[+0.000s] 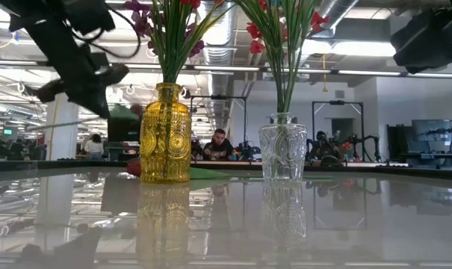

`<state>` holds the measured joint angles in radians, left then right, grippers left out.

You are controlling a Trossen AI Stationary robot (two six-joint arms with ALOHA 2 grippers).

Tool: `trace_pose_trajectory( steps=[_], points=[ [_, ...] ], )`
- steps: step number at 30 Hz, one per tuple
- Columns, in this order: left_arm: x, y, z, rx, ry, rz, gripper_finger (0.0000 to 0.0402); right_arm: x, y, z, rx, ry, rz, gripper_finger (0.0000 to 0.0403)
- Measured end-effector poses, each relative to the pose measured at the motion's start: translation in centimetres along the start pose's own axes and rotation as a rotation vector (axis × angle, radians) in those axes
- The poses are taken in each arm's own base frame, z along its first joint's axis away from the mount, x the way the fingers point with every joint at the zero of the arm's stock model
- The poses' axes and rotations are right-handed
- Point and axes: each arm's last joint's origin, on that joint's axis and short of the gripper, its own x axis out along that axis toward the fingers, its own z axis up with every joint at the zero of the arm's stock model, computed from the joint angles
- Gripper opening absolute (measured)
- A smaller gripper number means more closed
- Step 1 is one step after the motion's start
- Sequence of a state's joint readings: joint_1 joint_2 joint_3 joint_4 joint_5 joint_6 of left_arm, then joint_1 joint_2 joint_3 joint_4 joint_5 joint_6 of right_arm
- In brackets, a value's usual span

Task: Sort flowers into vase by color
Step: Put the top violet tulip into the yellow vase

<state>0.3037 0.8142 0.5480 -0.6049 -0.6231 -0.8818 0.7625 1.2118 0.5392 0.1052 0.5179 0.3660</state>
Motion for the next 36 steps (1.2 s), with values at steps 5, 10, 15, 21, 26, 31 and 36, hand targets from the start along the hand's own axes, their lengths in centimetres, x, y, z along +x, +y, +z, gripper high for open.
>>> trace_pose_trajectory(
  steps=[5, 10, 15, 21, 26, 31, 36],
  points=[
    [1.5, -0.8, -1.6, 0.047, 0.176, 0.030, 0.0000, 0.0, 0.1, 0.0, -0.002, 0.000, 0.003, 0.0232],
    [3.6, -1.4, -3.3, 0.097, 0.311, 0.107, 0.0000, 0.0, 0.1, 0.0, -0.001, 0.000, 0.004, 0.0232],
    [5.5, -2.0, -5.0, 0.141, 0.428, 0.146, 0.0003, -0.3, 0.6, -0.2, -0.006, 0.001, 0.026, 0.0232],
    [6.6, -2.5, -5.9, 0.184, 0.515, 0.123, 0.0049, -0.8, 1.3, -0.5, -0.027, 0.008, 0.059, 0.0232],
    [6.5, -3.0, -5.3, 0.214, 0.578, 0.061, 0.0102, -1.0, 1.7, -0.7, -0.035, 0.011, 0.073, 0.0232],
    [6.6, -3.5, -4.3, 0.221, 0.631, -0.017, 0.0132, -1.0, 1.7, -0.7, -0.036, 0.010, 0.074, 0.0232],
    [6.9, -2.8, -3.9, 0.201, 0.672, 0.004, 0.0138, -1.0, 1.7, -0.7, -0.036, 0.010, 0.072, 0.0232]
  ],
)
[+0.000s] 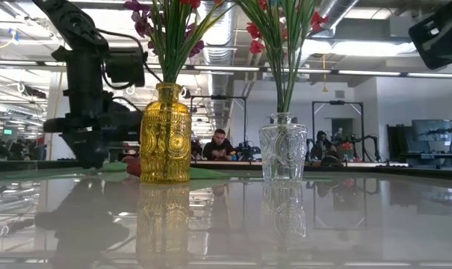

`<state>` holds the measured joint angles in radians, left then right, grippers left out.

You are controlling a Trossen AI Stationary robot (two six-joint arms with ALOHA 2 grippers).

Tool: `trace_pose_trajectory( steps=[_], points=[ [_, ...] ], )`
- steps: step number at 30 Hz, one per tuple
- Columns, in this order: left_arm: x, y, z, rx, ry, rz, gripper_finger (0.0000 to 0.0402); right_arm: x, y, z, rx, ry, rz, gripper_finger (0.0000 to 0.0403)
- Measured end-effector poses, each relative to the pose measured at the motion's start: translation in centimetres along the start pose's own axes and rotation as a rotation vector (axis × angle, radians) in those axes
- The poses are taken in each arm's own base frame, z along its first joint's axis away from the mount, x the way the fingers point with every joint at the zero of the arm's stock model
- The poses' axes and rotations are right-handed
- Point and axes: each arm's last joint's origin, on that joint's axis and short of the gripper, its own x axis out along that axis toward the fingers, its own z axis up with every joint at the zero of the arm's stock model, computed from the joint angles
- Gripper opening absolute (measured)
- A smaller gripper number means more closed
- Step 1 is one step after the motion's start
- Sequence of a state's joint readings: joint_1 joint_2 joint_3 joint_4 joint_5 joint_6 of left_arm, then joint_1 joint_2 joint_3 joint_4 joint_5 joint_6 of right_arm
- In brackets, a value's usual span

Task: Sort flowers into vase by color
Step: Put the top violet tulip into the yellow vase

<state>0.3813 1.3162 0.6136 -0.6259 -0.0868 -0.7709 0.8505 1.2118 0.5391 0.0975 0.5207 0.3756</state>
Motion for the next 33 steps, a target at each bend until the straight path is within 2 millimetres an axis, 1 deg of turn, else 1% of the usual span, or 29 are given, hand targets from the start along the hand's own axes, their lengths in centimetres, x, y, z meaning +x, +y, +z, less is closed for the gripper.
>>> trace_pose_trajectory(
  steps=[4, 12, 16, 18, 20, 24, 25, 30, 33],
  points=[
    [0.4, 0.7, 0.1, -0.027, 0.077, 0.006, 0.0139, 0.0, 0.0, 0.0, 0.000, 0.000, 0.000, 0.0232],
    [1.7, 0.3, 0.4, -0.016, 0.141, -0.012, 0.0139, 0.0, -0.1, -0.1, -0.009, 0.010, -0.005, 0.0232],
    [1.9, 0.3, 0.4, -0.016, 0.150, -0.008, 0.0134, 0.0, -0.1, -0.1, -0.014, 0.010, -0.008, 0.0232],
    [1.8, 0.2, 0.4, -0.013, 0.153, -0.004, 0.0121, 0.0, -0.1, -0.1, -0.014, 0.010, -0.008, 0.0232],
    [1.5, 0.1, 0.7, 0.002, 0.152, 0.000, 0.0099, 0.0, -0.1, -0.1, -0.015, 0.010, -0.008, 0.0232],
    [1.1, -0.3, 1.1, 0.022, 0.152, -0.016, 0.0026, 0.0, -0.1, -0.1, -0.013, 0.010, -0.008, 0.0232],
    [1.0, -0.5, 1.2, 0.024, 0.150, -0.023, 0.0014, 0.0, -0.1, -0.1, -0.007, 0.011, -0.008, 0.0232],
    [-0.1, -1.4, 2.2, 0.039, 0.132, -0.074, 0.0002, 0.0, 0.0, -0.2, 0.007, 0.014, -0.004, 0.0232],
    [-1.5, -1.8, 3.0, 0.054, 0.072, -0.070, 0.0001, -0.1, 0.1, -0.2, 0.005, 0.016, 0.004, 0.0232]
  ],
)
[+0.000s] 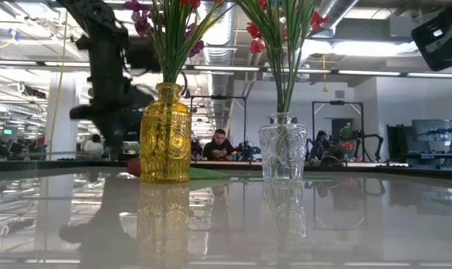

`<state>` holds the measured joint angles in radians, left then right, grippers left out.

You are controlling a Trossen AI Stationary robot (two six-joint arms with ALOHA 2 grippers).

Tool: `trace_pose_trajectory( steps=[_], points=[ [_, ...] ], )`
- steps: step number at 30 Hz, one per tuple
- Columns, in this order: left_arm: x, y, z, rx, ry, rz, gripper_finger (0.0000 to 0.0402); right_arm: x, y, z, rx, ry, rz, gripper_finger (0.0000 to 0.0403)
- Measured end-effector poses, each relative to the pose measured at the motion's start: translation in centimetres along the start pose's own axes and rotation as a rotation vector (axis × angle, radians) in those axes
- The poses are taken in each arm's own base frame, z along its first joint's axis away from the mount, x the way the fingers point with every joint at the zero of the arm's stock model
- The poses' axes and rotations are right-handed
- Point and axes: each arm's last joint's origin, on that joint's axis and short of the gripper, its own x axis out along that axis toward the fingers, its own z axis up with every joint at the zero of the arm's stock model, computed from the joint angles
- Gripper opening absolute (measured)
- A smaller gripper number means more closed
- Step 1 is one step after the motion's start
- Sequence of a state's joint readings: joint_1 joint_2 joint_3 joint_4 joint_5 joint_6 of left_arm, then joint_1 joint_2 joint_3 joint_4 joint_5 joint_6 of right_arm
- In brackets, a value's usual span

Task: Sort flowers into vase by color
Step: Put the top violet tulip into the yellow vase

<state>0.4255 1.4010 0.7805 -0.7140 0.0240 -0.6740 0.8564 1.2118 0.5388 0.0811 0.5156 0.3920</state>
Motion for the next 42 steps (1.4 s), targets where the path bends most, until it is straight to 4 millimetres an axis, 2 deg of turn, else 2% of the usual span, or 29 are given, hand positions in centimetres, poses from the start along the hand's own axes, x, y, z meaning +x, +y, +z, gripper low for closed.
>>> trace_pose_trajectory(
  steps=[5, 10, 14, 16, 18, 21, 26, 33, 42],
  points=[
    [-3.7, -0.1, 0.9, -0.012, -0.249, 0.048, 0.0000, -0.2, 0.4, -0.1, -0.005, 0.003, 0.021, 0.0232],
    [-7.8, -0.4, 0.3, -0.038, -0.603, -0.171, 0.0000, -0.4, 0.8, -0.3, -0.002, 0.007, 0.041, 0.0232],
    [-10.2, -1.6, -1.6, -0.036, -0.906, -0.505, 0.0000, -0.6, 1.0, -0.4, -0.010, 0.007, 0.045, 0.0232],
    [-10.8, -2.1, -2.8, -0.033, -1.049, -0.632, 0.0000, -0.6, 1.0, -0.5, -0.019, 0.007, 0.042, 0.0232],
    [-11.0, -2.4, -4.1, -0.037, -1.172, -0.712, 0.0000, -0.6, 1.0, -0.4, -0.024, 0.005, 0.038, 0.0232],
    [-10.8, -2.7, -6.2, -0.050, -1.312, -0.740, 0.0000, -0.6, 1.0, -0.3, -0.020, -0.005, 0.036, 0.0232],
    [-10.1, -2.7, -8.4, -0.053, -1.375, -0.665, 0.0000, -0.6, 1.0, -0.3, -0.002, -0.007, 0.038, 0.0232],
    [-8.5, -3.6, -10.5, 0.145, -1.260, -0.591, 0.0000, -0.6, 1.0, -0.3, 0.024, -0.006, 0.041, 0.0232],
    [-9.1, -3.7, -12.4, 0.283, -1.239, -0.641, 0.0000, -0.6, 1.0, -0.3, 0.025, -0.007, 0.039, 0.0232]
  ],
)
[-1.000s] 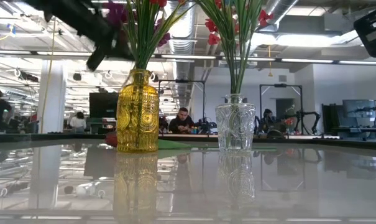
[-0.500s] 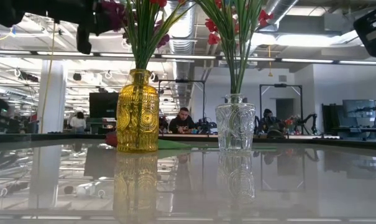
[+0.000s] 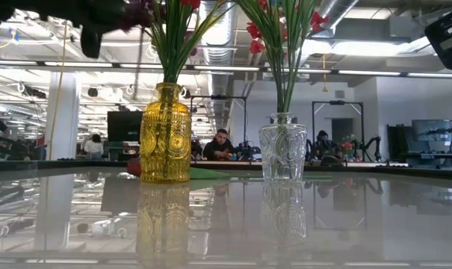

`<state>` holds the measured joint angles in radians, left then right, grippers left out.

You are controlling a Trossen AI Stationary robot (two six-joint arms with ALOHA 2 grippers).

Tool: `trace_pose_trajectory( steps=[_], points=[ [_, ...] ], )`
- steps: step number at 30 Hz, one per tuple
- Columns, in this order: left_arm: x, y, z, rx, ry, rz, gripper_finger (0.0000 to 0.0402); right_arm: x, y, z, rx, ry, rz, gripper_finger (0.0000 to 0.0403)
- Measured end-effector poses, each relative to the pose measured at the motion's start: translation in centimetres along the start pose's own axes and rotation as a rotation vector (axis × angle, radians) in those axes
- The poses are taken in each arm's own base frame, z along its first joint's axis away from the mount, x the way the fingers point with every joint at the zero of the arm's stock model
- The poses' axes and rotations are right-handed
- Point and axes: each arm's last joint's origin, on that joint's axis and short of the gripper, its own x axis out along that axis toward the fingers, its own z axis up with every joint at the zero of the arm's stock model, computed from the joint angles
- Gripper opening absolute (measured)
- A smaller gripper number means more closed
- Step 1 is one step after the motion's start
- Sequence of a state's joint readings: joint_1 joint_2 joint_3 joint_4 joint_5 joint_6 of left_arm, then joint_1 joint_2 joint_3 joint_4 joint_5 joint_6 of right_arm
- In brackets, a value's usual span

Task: Sort flowers into vase by color
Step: Put the top violet tulip into the yellow vase

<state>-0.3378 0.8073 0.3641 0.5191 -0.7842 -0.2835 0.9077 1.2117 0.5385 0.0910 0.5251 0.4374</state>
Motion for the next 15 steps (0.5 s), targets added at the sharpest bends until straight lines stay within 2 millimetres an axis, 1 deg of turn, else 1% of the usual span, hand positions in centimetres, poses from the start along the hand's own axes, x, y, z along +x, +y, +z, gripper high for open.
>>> trace_pose_trajectory(
  steps=[3, 7, 9, 13, 15],
  points=[
    [-1.1, 0.0, 0.6, 0.030, 0.011, -0.048, 0.0000, 0.0, 0.0, 0.0, 0.012, 0.000, 0.000, 0.0232],
    [-2.8, 1.0, 1.5, 0.047, 0.015, 0.002, 0.0000, 0.0, 0.0, 0.0, 0.016, 0.000, 0.000, 0.0232],
    [-3.6, 1.5, 1.8, 0.038, 0.020, -0.001, 0.0000, 0.0, 0.0, 0.0, 0.016, 0.000, 0.000, 0.0232],
    [-4.5, 2.3, 2.3, 0.010, 0.019, 0.004, 0.0000, 0.0, -0.1, 0.0, 0.017, -0.001, -0.004, 0.0232],
    [-4.8, 2.4, 2.5, -0.001, 0.023, -0.035, 0.0000, 0.1, -0.2, 0.1, 0.020, -0.002, -0.010, 0.0232]
  ],
)
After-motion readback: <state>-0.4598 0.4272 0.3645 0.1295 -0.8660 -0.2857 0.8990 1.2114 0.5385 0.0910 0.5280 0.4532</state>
